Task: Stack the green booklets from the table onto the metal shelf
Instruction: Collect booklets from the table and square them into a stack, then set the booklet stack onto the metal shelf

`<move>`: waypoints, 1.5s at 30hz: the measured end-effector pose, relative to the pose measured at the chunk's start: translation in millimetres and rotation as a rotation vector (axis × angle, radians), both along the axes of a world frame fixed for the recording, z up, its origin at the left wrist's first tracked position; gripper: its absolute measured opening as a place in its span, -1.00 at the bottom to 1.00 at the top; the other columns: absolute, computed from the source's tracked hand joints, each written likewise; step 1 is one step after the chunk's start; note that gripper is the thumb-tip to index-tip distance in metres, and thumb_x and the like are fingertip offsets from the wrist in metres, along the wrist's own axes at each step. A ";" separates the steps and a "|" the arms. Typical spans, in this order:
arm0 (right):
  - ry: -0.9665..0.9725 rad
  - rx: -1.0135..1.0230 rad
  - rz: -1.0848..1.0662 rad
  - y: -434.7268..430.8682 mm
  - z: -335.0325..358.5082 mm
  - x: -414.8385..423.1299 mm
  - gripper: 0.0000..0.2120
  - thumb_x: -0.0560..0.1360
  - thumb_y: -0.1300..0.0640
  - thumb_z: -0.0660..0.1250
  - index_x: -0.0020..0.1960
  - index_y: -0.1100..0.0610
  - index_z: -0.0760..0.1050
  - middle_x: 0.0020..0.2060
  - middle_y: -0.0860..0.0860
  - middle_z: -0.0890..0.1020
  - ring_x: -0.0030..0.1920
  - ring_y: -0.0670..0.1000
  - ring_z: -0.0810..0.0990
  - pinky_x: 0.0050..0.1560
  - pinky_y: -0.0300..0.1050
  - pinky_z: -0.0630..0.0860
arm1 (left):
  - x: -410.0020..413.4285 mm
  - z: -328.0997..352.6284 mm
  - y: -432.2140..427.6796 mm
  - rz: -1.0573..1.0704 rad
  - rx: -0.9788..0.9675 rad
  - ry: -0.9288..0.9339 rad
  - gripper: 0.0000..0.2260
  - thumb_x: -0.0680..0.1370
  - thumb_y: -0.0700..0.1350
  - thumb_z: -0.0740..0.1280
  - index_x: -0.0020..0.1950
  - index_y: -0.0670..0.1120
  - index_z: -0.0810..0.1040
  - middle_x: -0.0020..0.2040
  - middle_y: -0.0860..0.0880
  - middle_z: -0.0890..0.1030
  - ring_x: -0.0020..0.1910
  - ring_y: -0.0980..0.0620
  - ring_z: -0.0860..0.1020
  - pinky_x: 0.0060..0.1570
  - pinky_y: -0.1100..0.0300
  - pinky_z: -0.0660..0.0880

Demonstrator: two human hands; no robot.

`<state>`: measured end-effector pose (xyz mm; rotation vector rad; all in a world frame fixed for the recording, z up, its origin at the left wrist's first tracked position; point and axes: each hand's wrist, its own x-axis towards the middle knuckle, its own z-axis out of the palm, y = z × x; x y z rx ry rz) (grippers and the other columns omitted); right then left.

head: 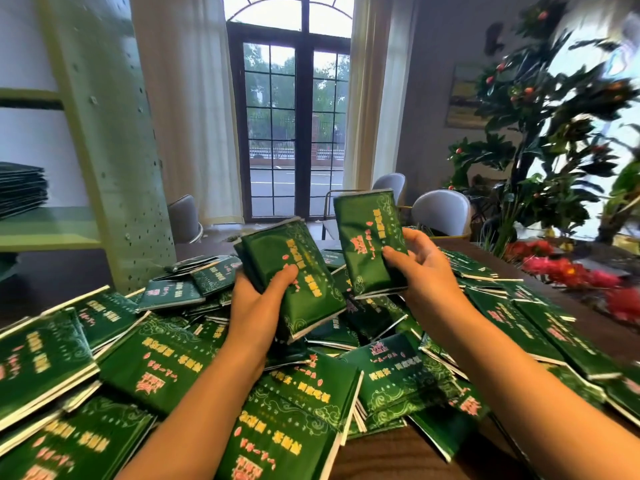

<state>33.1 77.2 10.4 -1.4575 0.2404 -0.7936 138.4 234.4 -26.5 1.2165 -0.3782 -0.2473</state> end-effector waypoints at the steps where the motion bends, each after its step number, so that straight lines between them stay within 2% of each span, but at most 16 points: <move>1: -0.025 0.053 0.073 3.5 3.4 -0.6 -0.73 0.55 0.34 0.22 0.17 0.05 0.41 -0.24 0.02 0.69 -0.28 -0.03 0.65 -0.23 -0.16 0.60 | -0.9 0.3 -0.1 -0.023 0.014 -0.005 -0.67 0.51 -0.13 0.38 0.26 -0.05 0.46 0.10 -0.11 0.64 0.04 -0.11 0.63 0.10 -0.07 0.55; 3: -0.031 0.043 0.170 11.2 7.3 -1.4 -0.62 0.54 0.38 0.20 0.24 0.00 0.39 -0.19 0.04 0.70 -0.22 0.00 0.66 -0.21 -0.14 0.60 | -3.1 1.2 0.0 -0.071 0.027 0.006 -0.71 0.51 -0.13 0.36 0.23 -0.05 0.48 0.07 -0.10 0.65 0.03 -0.10 0.63 0.09 -0.04 0.55; 6: 0.036 -0.150 0.143 23.9 5.9 0.0 -0.51 0.52 0.39 0.24 0.31 -0.08 0.37 0.03 0.13 0.64 -0.07 0.06 0.65 -0.11 -0.10 0.59 | -8.1 6.8 -2.1 -0.086 0.037 -0.008 -0.71 0.50 -0.10 0.38 0.21 -0.07 0.49 0.06 -0.13 0.66 0.02 -0.12 0.64 0.08 -0.07 0.56; 10: 0.058 -0.298 0.056 40.5 10.4 2.4 -0.50 0.52 0.35 0.26 0.31 -0.12 0.32 0.04 0.08 0.57 -0.06 -0.03 0.60 -0.08 -0.23 0.60 | -8.8 20.1 -10.0 -0.049 0.036 0.003 -0.70 0.54 -0.02 0.27 0.22 -0.10 0.48 0.05 -0.18 0.65 -0.02 -0.15 0.63 0.06 -0.10 0.56; 16: -0.011 -0.290 0.037 53.7 23.4 0.0 -0.55 0.53 0.35 0.23 0.24 -0.11 0.29 -0.02 -0.06 0.52 -0.03 -0.06 0.58 0.04 -0.10 0.60 | -6.5 42.2 -16.0 -0.095 0.065 0.007 -0.13 0.18 0.45 0.27 0.35 -0.04 0.45 0.23 -0.13 0.57 0.15 -0.12 0.60 0.20 -0.14 0.50; 19: -0.002 -0.337 -0.001 66.7 24.2 0.7 -0.51 0.50 0.28 0.26 0.38 0.01 0.31 0.17 0.04 0.52 0.18 0.03 0.53 0.23 0.09 0.49 | -12.5 49.9 -7.9 -0.130 0.063 0.018 0.18 0.02 0.57 0.37 0.50 -0.02 0.26 0.28 -0.09 0.56 0.20 -0.13 0.58 0.25 -0.14 0.45; 21: -0.012 -0.363 -0.001 78.9 25.6 -0.3 -0.48 0.47 0.23 0.27 0.40 0.00 0.30 0.23 0.05 0.49 0.23 0.00 0.49 0.29 0.07 0.44 | -25.9 58.6 5.0 -0.125 0.050 -0.041 0.11 0.02 0.46 0.47 0.45 -0.07 0.33 0.21 -0.09 0.61 0.14 -0.13 0.61 0.22 -0.12 0.48; 24: -0.030 -0.407 0.020 96.1 27.6 -3.7 -0.54 0.51 0.26 0.25 0.28 -0.16 0.29 0.15 -0.01 0.43 0.20 -0.06 0.45 0.31 -0.04 0.40 | -37.0 68.6 26.5 -0.094 0.040 -0.089 -0.15 0.11 0.21 0.51 0.32 -0.08 0.42 0.10 -0.10 0.66 0.01 -0.08 0.67 0.08 -0.02 0.58; 26: -0.028 -0.451 0.042 107.6 29.0 -6.7 -0.54 0.53 0.25 0.21 0.26 -0.23 0.28 0.10 -0.04 0.39 0.21 -0.05 0.41 0.31 -0.09 0.37 | -36.8 69.3 38.3 -0.074 0.037 -0.098 -0.37 0.29 0.02 0.53 0.29 -0.10 0.43 0.09 -0.12 0.66 -0.03 -0.04 0.67 -0.04 0.08 0.62; 28: 0.004 -0.487 0.074 121.2 30.1 -5.0 -0.53 0.55 0.22 0.19 0.37 -0.17 0.27 0.12 -0.05 0.35 0.28 -0.02 0.34 0.36 -0.04 0.32 | -37.5 71.0 57.2 -0.033 0.032 -0.113 -0.66 0.47 -0.13 0.43 0.23 -0.09 0.48 0.05 -0.11 0.67 -0.10 -0.01 0.67 -0.15 0.16 0.63; 30: 0.035 -0.516 0.100 132.7 32.6 -1.8 -0.48 0.55 0.19 0.19 0.47 -0.05 0.20 0.22 -0.03 0.31 0.34 -0.03 0.28 0.40 0.01 0.28 | -38.4 72.0 76.3 -0.017 0.040 -0.110 -0.75 0.51 -0.15 0.36 0.19 -0.07 0.51 0.00 -0.10 0.69 -0.16 0.02 0.67 -0.20 0.17 0.63; 35: 0.056 -0.310 0.382 176.7 37.8 12.6 -0.40 0.53 0.16 0.23 0.47 -0.16 0.11 0.36 -0.04 0.37 0.25 0.00 0.49 0.25 0.03 0.47 | -34.1 66.1 136.5 0.057 0.046 -0.108 -0.43 0.26 0.01 0.49 0.23 -0.12 0.53 0.00 -0.13 0.69 -0.08 -0.07 0.68 -0.06 0.05 0.61; 38: 0.080 -0.142 0.514 204.7 32.9 33.0 -0.37 0.47 -0.04 0.32 0.47 -0.11 0.14 0.27 0.01 0.51 0.13 0.01 0.60 0.18 0.06 0.53 | -31.9 59.6 168.0 0.085 0.022 -0.136 -0.50 0.30 -0.09 0.49 0.22 -0.09 0.52 0.03 -0.13 0.69 -0.04 -0.06 0.67 0.02 0.00 0.59; 40: 0.064 -0.107 0.551 223.1 29.3 49.5 -0.24 0.31 -0.23 0.36 0.44 -0.05 0.22 0.27 0.03 0.53 0.16 0.03 0.60 0.21 0.12 0.51 | -30.2 56.7 186.1 0.115 -0.004 -0.137 -0.41 0.28 -0.14 0.51 0.28 -0.11 0.45 0.07 -0.13 0.67 -0.04 -0.04 0.65 -0.01 0.04 0.61; 42: 0.093 -0.091 0.599 244.6 26.7 65.0 -0.06 0.21 -0.36 0.36 0.48 -0.03 0.16 0.35 0.04 0.46 0.24 0.05 0.54 0.26 0.14 0.47 | -23.4 52.3 207.1 0.162 -0.022 -0.145 -0.41 0.35 -0.16 0.48 0.35 -0.14 0.37 0.12 -0.15 0.64 -0.04 -0.03 0.65 -0.06 0.10 0.62; 45: 0.125 -0.102 0.637 273.9 22.2 83.7 -0.08 0.26 -0.38 0.36 0.48 -0.02 0.16 0.33 0.06 0.48 0.23 0.07 0.55 0.24 0.14 0.48 | -16.3 47.9 238.4 0.214 0.024 -0.163 -0.32 0.27 -0.11 0.54 0.34 -0.11 0.38 0.12 -0.12 0.65 0.01 -0.06 0.65 -0.05 0.07 0.63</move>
